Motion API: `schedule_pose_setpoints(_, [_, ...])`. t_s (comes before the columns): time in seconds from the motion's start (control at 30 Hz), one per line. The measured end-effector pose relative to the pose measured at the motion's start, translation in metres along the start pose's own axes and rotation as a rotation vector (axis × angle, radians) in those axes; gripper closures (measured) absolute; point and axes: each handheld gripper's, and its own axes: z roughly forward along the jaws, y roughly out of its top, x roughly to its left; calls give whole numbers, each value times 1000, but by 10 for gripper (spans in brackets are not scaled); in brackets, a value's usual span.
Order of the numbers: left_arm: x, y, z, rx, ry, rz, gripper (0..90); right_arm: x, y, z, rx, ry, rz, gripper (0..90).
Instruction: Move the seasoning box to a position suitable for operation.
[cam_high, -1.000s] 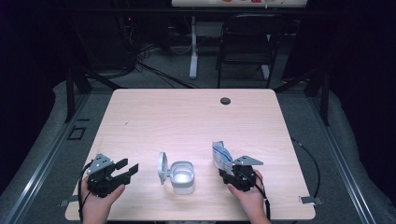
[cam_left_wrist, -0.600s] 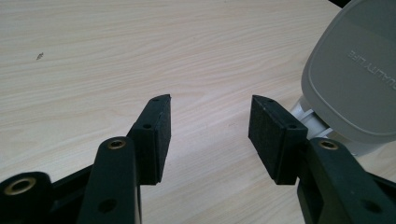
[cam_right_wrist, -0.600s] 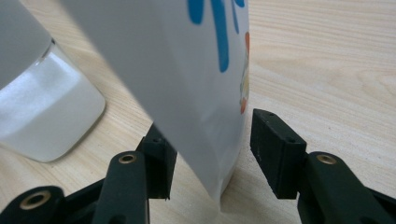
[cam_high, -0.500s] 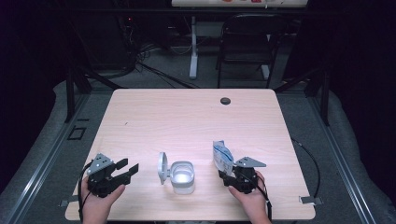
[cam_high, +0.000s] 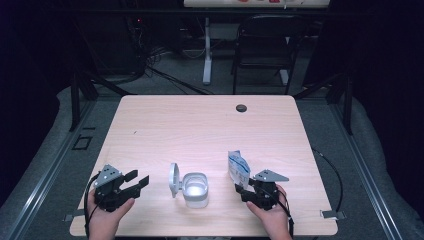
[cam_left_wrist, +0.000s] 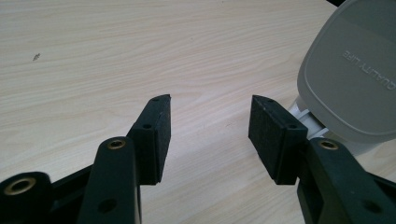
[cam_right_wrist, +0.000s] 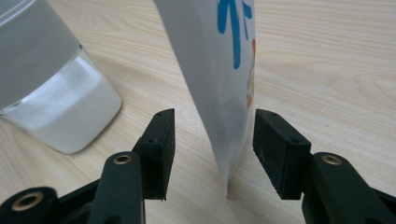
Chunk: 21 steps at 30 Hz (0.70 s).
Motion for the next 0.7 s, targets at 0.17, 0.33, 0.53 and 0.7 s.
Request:
schedule_pose_setpoints(0.17, [-1,0,0,3,-7,5,505,-1,-1,-3,-7,1,4,490])
schedule_pose_setpoints(0.33, [-3,1,0,4,-16,16,511,-1,-3,-7,-8,5,-2,489])
schedule_pose_setpoints(0.53, [-5,2,0,2,-24,23,519,-3,-5,-11,-19,5,5,488])
schedule_pose_setpoints(0.7, [-10,3,0,-1,-49,35,537,-3,-10,-18,-33,1,12,483])
